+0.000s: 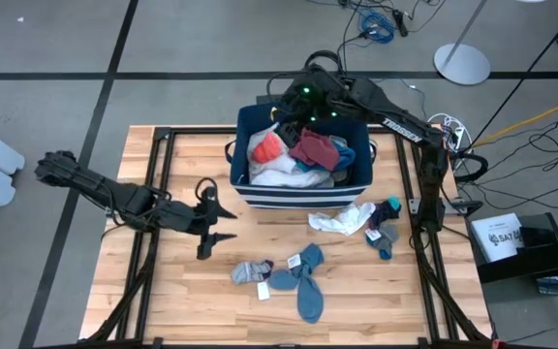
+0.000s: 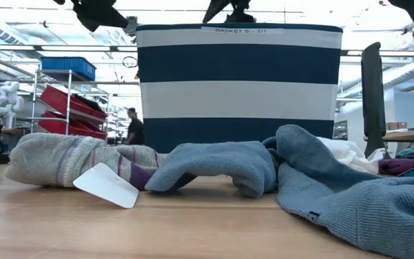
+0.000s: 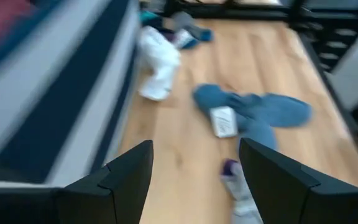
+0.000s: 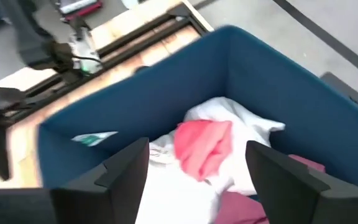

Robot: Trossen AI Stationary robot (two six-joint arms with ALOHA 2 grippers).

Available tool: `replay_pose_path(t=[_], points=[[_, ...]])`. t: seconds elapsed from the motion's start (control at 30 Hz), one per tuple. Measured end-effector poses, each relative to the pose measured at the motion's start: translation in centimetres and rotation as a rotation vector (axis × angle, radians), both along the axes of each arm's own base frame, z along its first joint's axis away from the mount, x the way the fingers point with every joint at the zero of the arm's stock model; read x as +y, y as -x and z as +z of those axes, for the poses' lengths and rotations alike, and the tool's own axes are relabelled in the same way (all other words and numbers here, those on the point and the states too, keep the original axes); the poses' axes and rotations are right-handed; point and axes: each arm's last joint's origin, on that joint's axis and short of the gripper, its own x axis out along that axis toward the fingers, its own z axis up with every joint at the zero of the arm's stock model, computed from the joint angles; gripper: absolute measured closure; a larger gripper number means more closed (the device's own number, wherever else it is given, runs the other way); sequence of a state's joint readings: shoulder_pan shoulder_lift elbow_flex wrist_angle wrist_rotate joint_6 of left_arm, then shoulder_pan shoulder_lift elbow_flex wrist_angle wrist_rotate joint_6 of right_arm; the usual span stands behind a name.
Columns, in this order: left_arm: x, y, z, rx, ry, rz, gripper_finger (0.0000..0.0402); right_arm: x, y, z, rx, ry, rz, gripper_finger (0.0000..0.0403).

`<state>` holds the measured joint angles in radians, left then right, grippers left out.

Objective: Sort clothes
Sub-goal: Put the gray and purple socks into the blue laundry organizer

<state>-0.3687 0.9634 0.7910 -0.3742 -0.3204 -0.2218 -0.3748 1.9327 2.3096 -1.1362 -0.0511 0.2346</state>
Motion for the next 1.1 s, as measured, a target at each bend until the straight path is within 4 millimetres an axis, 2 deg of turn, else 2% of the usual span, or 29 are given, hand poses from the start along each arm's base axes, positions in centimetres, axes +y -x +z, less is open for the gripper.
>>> replay_pose_path(t=[0.17,0.27,0.37,0.53,0.73,0.83,0.97,1.1], points=[[-0.6,-0.7,-0.8,0.049,0.039,-0.088,0.0153,2.2,0.9,1.7,-0.039,0.021,0.056,0.0151],[-1.2,-1.7,-1.3,0.063,0.071,-0.163,0.0153,4.5,1.5,2.4,-0.033,0.022,0.110,0.0154],[-2.0,-2.6,-2.3,0.105,0.092,-0.237,0.0153,7.7,2.0,2.6,0.017,0.008,0.196,0.0155],[-3.0,-4.0,-4.8,0.229,0.123,-0.211,0.0153,14.2,2.0,1.9,0.128,0.100,0.295,0.0155],[-5.3,-4.6,-7.7,0.365,0.158,-0.228,0.0153,22.7,2.1,-0.3,0.180,0.210,0.470,0.0156],[-6.3,-4.7,-9.1,0.423,0.166,-0.221,0.0153,26.0,2.5,-2.0,0.213,0.292,0.470,0.0156],[-7.3,-5.3,-10.2,0.412,0.153,-0.192,0.0153,28.7,2.9,-4.7,0.256,0.363,0.427,0.0156],[-7.5,-6.0,-11.5,0.412,0.140,-0.128,0.0153,30.1,2.9,-7.5,0.288,0.347,0.404,0.0156]])
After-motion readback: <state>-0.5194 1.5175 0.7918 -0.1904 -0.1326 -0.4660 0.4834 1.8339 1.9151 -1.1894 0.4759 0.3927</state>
